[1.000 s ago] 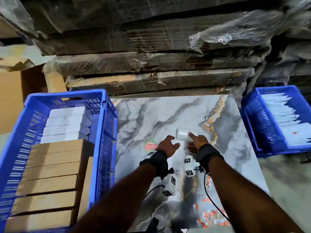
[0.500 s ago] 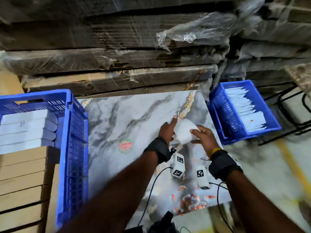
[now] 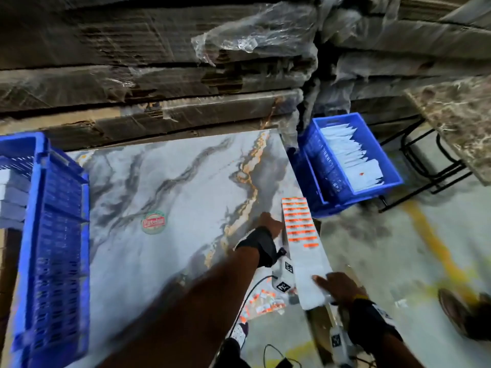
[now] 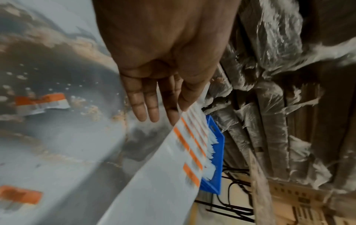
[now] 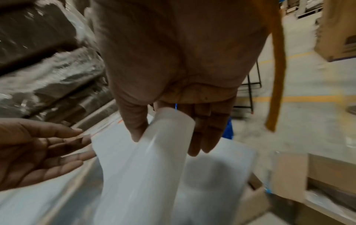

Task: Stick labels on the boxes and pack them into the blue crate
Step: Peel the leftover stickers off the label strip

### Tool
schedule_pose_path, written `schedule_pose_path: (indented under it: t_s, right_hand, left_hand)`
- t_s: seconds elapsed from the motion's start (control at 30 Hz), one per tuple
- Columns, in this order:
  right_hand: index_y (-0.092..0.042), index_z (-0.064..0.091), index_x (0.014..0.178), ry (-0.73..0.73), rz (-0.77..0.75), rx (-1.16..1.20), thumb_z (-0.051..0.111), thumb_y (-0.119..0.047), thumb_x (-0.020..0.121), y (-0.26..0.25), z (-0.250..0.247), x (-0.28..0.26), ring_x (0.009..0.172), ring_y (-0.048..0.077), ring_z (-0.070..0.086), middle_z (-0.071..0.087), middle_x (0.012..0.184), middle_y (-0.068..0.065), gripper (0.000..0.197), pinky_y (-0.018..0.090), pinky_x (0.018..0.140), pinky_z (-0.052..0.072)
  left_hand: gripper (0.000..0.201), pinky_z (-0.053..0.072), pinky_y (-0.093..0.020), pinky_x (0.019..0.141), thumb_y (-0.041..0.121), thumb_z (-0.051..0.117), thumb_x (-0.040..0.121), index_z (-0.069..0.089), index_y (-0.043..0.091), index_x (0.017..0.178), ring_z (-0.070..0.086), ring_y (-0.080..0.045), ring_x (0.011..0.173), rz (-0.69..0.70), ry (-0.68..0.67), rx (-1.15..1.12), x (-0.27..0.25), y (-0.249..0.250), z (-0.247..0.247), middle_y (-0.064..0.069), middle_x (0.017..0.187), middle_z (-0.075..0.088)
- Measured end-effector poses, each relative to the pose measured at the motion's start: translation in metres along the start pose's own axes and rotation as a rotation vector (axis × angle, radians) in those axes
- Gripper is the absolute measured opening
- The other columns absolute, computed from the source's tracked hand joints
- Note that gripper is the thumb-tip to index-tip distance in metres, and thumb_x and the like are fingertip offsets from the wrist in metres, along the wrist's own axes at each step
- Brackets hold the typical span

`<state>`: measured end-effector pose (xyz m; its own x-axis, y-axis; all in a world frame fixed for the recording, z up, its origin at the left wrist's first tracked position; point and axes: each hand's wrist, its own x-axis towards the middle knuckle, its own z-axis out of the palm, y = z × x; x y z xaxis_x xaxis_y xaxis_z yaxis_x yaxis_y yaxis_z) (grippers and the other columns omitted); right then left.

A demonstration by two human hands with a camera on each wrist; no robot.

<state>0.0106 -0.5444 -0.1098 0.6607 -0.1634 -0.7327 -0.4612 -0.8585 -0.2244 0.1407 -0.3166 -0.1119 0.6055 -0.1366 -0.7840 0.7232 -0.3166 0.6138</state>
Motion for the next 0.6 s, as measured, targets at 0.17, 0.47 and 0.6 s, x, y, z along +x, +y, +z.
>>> schedule_pose_path:
  t_s: [0.17, 0.47, 0.6]
  right_hand:
    - [-0.009, 0.069, 0.104, -0.040, 0.045, -0.154, 0.051, -0.059, 0.092, 0.011, 0.016, 0.004, 0.103, 0.028, 0.063, 0.068, 0.114, 0.016, 0.055, 0.027, 0.076, 0.040]
    - [-0.016, 0.061, 0.118, 0.052, 0.043, -0.278, 0.050, -0.074, 0.082, -0.017, -0.013, 0.032, 0.111, 0.027, 0.060, 0.062, 0.126, 0.009, 0.070, 0.034, 0.089, 0.047]
    - [-0.020, 0.058, 0.122, 0.129, 0.084, -0.335, 0.056, -0.067, 0.083, -0.025, -0.014, 0.029, 0.111, 0.025, 0.061, 0.063, 0.125, 0.006, 0.062, 0.033, 0.090, 0.049]
  left_hand:
    - [0.064, 0.038, -0.039, 0.108, 0.026, 0.055, 0.097, 0.026, 0.012, 0.152, 0.043, -0.036, 0.134, 0.232, 0.007, 0.534, -0.017, -0.032, 0.027, -0.018, 0.148, 0.042]
    - [0.045, 0.040, -0.033, 0.105, 0.029, 0.050, 0.099, 0.044, 0.021, 0.143, 0.052, -0.028, 0.127, 0.270, 0.075, 0.630, -0.049, -0.067, -0.028, -0.010, 0.141, 0.053]
    - [0.045, 0.039, -0.030, 0.103, 0.029, 0.052, 0.097, 0.046, 0.020, 0.141, 0.051, -0.028, 0.128, 0.217, 0.184, 0.675, -0.063, -0.082, -0.061, -0.010, 0.139, 0.055]
